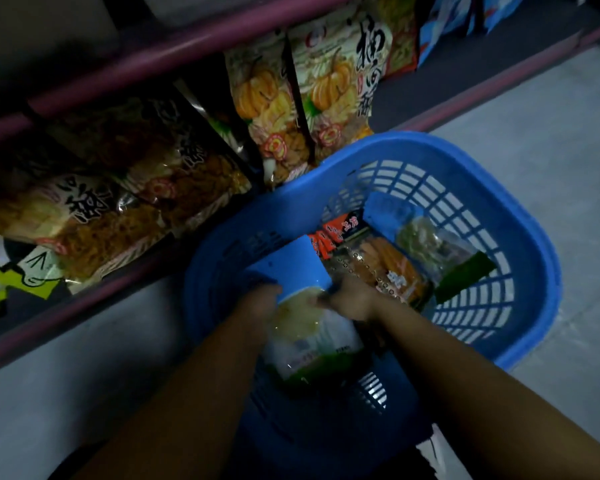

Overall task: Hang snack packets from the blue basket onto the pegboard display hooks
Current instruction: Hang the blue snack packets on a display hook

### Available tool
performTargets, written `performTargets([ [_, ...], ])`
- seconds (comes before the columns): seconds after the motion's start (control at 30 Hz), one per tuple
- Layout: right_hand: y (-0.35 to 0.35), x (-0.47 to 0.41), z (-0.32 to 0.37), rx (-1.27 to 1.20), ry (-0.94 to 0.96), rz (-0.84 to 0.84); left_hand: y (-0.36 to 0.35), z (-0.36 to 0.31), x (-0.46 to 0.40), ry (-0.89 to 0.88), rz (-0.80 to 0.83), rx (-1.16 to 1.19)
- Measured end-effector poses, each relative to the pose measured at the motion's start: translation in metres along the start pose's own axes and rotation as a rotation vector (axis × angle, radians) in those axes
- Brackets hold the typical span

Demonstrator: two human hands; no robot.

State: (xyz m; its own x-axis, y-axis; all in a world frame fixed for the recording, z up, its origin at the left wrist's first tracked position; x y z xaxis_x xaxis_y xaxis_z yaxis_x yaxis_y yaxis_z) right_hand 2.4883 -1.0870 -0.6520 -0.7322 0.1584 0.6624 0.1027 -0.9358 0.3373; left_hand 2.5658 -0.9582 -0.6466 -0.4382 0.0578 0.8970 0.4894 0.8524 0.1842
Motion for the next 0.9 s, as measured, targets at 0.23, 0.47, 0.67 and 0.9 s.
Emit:
performTargets([
  [0.23,0.042,0.012,-0.009,-0.677,0.035,-0.048,-0.002,-0.005,0.034,-0.048,0.173,0.296],
  [0.47,0.039,-0.005,0.013,-0.472,0.038,-0.258,0.071,-0.047,0.083,-0.612,-0.049,0.093],
  [0.67,-0.006,-0.016,0.025,-0.248,0.041,-0.109,0.128,-0.053,0.091,-0.738,-0.194,0.045],
  [0.9,-0.016,-0.014,0.012,0.101,-0.006,-0.024,0.133,-0.044,0.086,-0.688,-0.117,0.066],
])
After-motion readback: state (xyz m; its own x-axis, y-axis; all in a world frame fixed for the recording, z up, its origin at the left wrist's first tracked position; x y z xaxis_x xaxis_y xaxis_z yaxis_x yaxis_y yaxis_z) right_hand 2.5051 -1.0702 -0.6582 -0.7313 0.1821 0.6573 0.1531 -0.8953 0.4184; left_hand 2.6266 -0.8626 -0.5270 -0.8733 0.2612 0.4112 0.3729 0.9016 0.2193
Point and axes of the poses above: each hand's wrist, its own x-axis away from the middle knuckle, its own y-axis out of the back of the hand, z = x × y, the point moved 4 cm from there along -x, towards the middle knuckle, and after that the axes turned 8 degrees about y, right-handed, at the moved point
